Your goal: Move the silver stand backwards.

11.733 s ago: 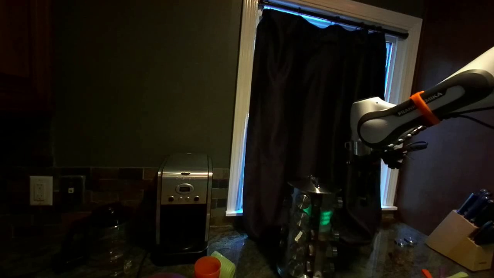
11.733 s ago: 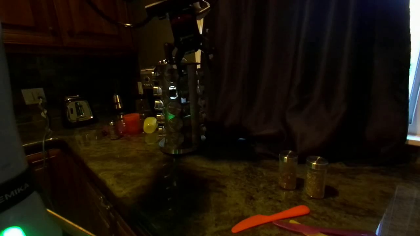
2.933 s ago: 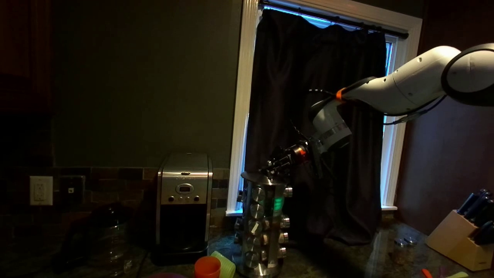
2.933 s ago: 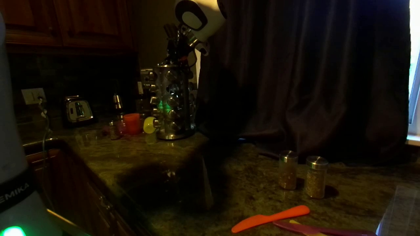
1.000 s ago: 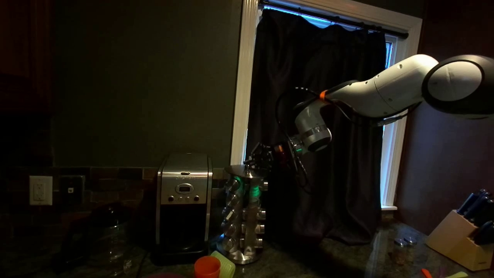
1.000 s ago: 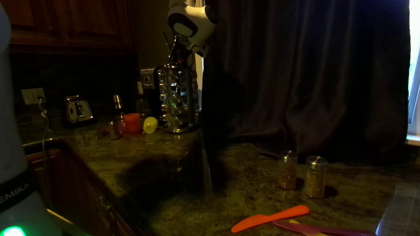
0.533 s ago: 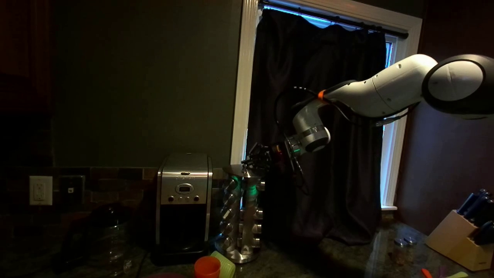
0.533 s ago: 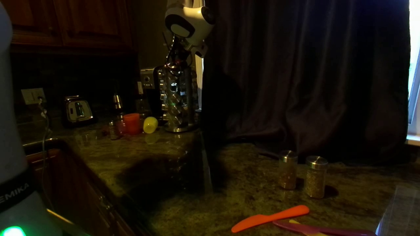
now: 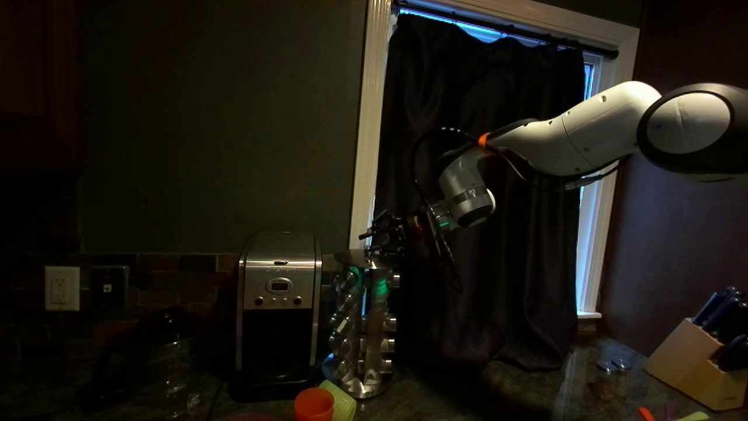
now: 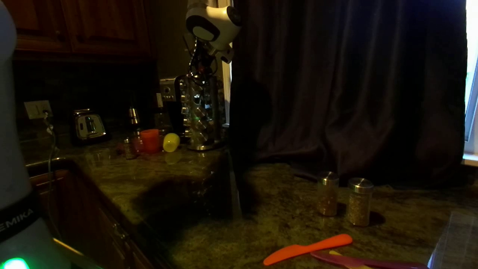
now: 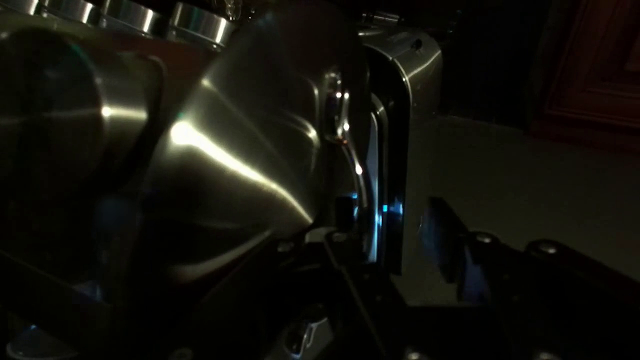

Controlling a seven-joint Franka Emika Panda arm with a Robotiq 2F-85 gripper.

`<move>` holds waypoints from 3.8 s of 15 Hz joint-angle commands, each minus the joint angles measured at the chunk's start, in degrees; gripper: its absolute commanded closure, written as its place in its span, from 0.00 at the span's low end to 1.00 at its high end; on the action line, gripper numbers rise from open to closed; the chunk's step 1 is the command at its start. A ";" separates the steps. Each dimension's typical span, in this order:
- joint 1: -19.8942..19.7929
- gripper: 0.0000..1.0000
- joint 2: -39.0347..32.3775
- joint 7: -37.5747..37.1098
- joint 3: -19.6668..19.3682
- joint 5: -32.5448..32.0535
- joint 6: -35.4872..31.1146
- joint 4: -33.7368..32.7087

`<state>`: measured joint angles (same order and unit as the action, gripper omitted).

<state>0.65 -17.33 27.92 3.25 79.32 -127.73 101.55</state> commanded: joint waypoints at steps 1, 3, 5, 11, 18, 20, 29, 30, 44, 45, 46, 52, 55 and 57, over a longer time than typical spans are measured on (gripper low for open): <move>0.78 0.27 -0.31 2.25 0.39 1.04 -0.30 -2.34; 1.00 0.11 0.01 2.23 0.23 0.61 -1.05 -2.24; 1.38 0.01 0.34 2.10 0.10 0.08 -2.04 -2.10; 3.11 0.00 1.40 0.32 0.07 -1.83 -8.79 -1.06; 5.21 0.00 2.73 -4.95 0.33 -5.53 -17.87 1.12; 5.39 0.00 3.30 -7.43 0.49 -7.07 -18.79 2.01; 1.71 0.00 5.00 -24.85 -0.49 -8.85 -8.82 3.15; 1.35 0.00 5.03 -26.40 -0.81 -9.06 -7.69 3.19; 0.78 0.00 24.06 -27.38 -2.43 -34.62 -6.35 20.94; 0.62 0.00 27.28 -27.41 -2.27 -38.00 -6.12 23.94; 0.46 0.00 30.26 -27.16 -2.10 -41.10 -6.30 26.65; 0.82 0.00 45.25 -22.73 -2.69 -57.52 -2.99 39.29; 2.00 0.00 43.46 -22.43 -3.54 -58.53 -4.14 37.58; 2.24 0.00 44.95 -22.17 -3.84 -58.81 -4.07 38.36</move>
<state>1.69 27.62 6.31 0.50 21.29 -131.74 139.95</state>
